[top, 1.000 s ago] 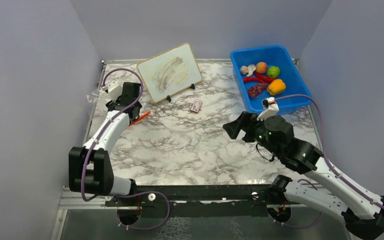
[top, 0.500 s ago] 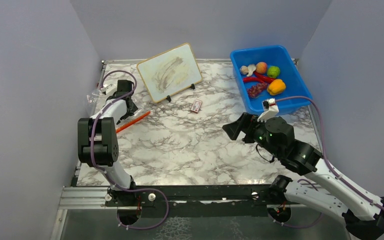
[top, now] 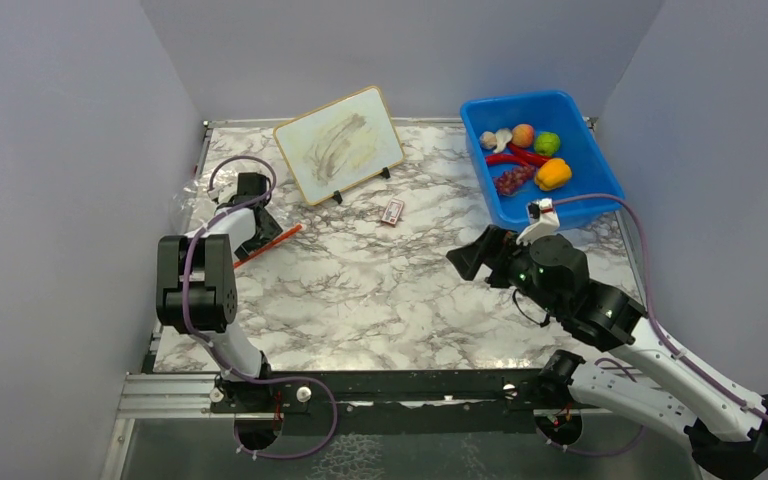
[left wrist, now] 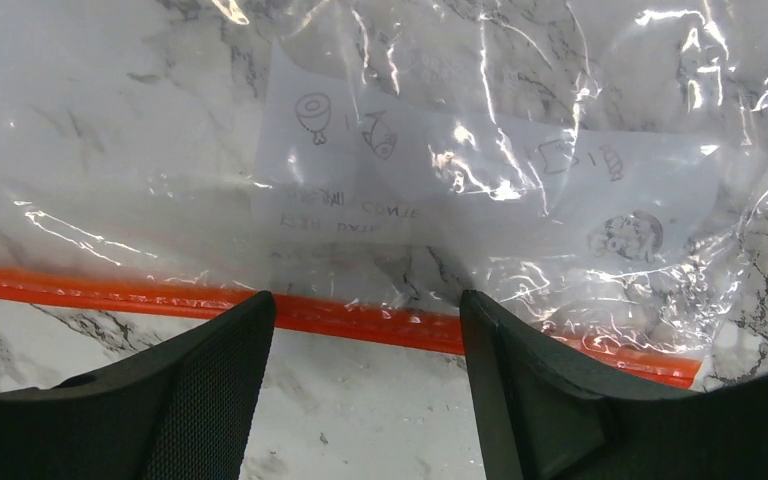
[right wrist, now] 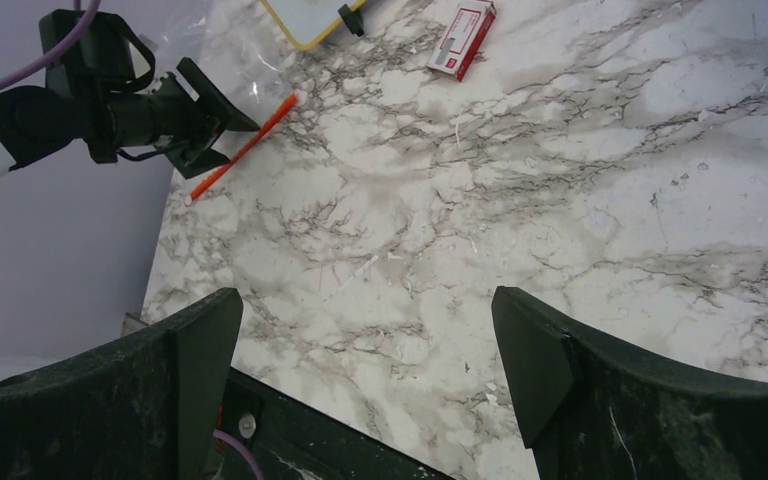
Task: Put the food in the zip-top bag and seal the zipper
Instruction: Move the zipper food storage bag to the center of the board.
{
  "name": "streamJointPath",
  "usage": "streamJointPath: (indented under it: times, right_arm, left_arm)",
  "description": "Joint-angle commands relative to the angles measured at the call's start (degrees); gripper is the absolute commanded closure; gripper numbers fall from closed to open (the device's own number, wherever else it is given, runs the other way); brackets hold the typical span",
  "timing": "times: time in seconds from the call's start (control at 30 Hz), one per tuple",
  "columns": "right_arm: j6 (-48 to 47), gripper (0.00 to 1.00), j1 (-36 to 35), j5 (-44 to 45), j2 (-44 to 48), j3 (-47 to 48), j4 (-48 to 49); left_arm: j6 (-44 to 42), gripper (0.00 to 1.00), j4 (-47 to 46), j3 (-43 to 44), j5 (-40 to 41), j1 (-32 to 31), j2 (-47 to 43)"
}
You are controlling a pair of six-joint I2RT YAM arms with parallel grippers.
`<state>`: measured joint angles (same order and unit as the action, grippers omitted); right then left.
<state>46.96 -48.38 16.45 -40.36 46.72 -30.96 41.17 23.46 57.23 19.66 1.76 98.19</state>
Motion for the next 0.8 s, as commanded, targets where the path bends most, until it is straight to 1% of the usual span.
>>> streamJointPath:
  times: [0.0,0.07,0.13,0.27,0.33,0.43,0.5,0.6,0.67,0.77]
  right_arm:
    - [1.12,0.03,-0.40,1.01,0.28,-0.06,-1.84]
    - [1.32,0.03,-0.40,0.85,0.28,-0.28,-2.14]
    - [1.70,0.03,-0.40,0.94,0.28,-0.54,-2.55]
    - [1.73,0.03,-0.40,0.97,0.04,-0.67,-2.96]
    - [1.71,0.03,-0.40,0.95,-0.29,-0.81,-2.80]
    - [1.09,0.04,-0.40,0.34,-1.05,-0.55,-2.26]
    - [-0.94,0.04,-0.40,-1.43,-1.29,-0.34,-1.20]
    - [-3.70,0.04,-0.40,-3.99,-0.21,-1.08,1.34]
    - [-4.34,0.05,-0.41,-4.69,1.12,-2.16,2.85]
    - [-5.32,0.06,-0.40,-5.62,3.41,-3.87,5.50]
  left_arm:
    - [0.80,0.30,2.59,-3.45,-7.54,-0.30,-0.42]
    - [1.89,0.30,2.56,-5.21,-10.65,-0.64,-2.51]
    - [2.69,0.30,2.46,-7.54,-12.08,-1.81,-4.40]
    - [3.57,0.30,2.44,-9.97,-10.45,-6.70,-8.67]
    - [3.91,0.30,2.51,-10.37,-9.55,-10.38,-10.83]
    - [2.11,0.32,2.44,-9.90,-8.19,-15.31,-13.85]
    - [-3.52,0.33,1.05,-9.18,-6.61,-18.38,-16.08]
    - [-16.52,0.34,-3.22,-8.39,-4.45,-22.47,-20.11]
    - [-25.48,0.34,-5.35,-7.54,-3.66,-24.17,-22.36]
    - [-35.50,0.34,-5.97,-6.02,0.09,-25.02,-22.48]
